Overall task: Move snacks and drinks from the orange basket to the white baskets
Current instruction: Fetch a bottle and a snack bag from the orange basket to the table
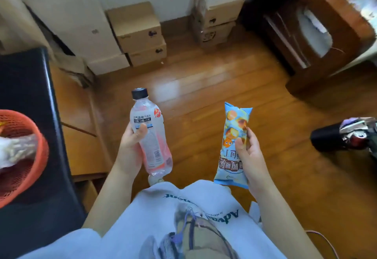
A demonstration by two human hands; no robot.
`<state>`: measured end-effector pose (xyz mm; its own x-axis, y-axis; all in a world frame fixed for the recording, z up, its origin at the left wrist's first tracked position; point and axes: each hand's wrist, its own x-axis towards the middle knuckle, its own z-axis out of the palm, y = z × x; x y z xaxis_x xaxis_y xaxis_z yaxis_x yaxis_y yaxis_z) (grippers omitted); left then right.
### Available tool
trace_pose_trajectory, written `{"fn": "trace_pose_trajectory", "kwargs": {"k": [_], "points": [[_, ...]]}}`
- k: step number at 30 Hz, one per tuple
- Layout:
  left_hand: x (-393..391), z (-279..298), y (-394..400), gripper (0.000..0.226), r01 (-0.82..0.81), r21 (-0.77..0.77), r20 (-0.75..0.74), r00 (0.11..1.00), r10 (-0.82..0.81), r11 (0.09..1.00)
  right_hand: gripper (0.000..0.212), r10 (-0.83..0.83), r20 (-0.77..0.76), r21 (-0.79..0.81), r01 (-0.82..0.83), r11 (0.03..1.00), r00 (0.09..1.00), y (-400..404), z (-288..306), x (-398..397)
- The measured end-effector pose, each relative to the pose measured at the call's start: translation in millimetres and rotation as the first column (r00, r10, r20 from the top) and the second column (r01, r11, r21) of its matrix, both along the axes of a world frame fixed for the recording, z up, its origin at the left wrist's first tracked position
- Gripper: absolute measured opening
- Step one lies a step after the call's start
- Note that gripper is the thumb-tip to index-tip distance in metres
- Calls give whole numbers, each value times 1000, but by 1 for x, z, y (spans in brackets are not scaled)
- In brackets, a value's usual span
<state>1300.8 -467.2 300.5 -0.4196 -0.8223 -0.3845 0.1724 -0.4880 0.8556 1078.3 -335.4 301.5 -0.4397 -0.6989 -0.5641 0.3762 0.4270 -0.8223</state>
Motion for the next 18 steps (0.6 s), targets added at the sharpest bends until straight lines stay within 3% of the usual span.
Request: {"fn": "trace_pose_trajectory", "kwargs": {"k": [5,10,18], "points": [[-102,8,46,116,193,-8,16,981,-193,981,47,-138,-29,-50,136,989,990,73,-6,-68],[-204,6,95,101,400,14,38,916,-400,916,45,-279,-26,-64,277,959,960,144,-14,-134],[-344,5,156,107,666,43,72,741,-668,744,64,-580,-31,-27,580,814,814,246,-26,-209]]}}
